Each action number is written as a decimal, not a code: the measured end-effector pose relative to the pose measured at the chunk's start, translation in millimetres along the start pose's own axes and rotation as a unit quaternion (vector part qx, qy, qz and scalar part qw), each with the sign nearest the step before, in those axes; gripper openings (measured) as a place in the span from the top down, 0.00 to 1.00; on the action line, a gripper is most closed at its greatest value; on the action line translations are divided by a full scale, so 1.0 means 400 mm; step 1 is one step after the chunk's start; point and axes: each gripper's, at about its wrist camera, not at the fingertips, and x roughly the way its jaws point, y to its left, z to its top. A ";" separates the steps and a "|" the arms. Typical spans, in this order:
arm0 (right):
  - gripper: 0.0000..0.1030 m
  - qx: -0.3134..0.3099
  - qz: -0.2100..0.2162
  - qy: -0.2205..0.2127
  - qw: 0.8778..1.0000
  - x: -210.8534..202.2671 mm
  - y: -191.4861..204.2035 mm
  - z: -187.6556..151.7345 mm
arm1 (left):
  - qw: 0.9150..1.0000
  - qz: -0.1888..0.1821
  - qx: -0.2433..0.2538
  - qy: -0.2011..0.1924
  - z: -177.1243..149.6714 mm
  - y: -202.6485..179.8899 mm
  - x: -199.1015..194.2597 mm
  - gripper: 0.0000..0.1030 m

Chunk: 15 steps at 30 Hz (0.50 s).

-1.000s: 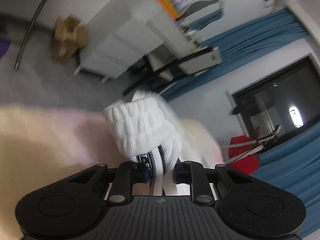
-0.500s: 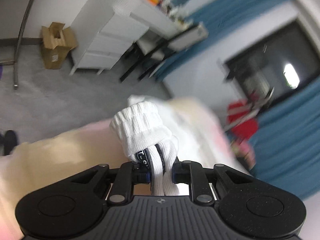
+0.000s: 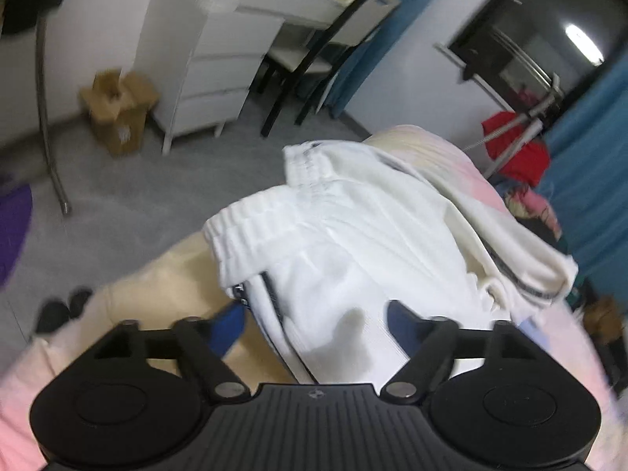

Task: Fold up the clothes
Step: 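Release the sweatpants and open both grippers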

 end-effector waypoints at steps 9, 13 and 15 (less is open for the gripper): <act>0.17 -0.184 0.208 -0.047 0.960 -0.185 0.203 -0.047 | 0.983 0.021 0.132 -0.126 -0.065 -0.190 -0.142 0.01; 0.17 -0.235 0.305 -0.035 0.922 -0.267 0.269 -0.117 | 0.976 -0.034 0.152 -0.150 -0.103 -0.323 -0.138 0.01; 0.17 -0.257 0.337 -0.023 0.906 -0.295 0.293 -0.153 | 0.972 -0.059 0.168 -0.152 -0.124 -0.400 -0.120 0.01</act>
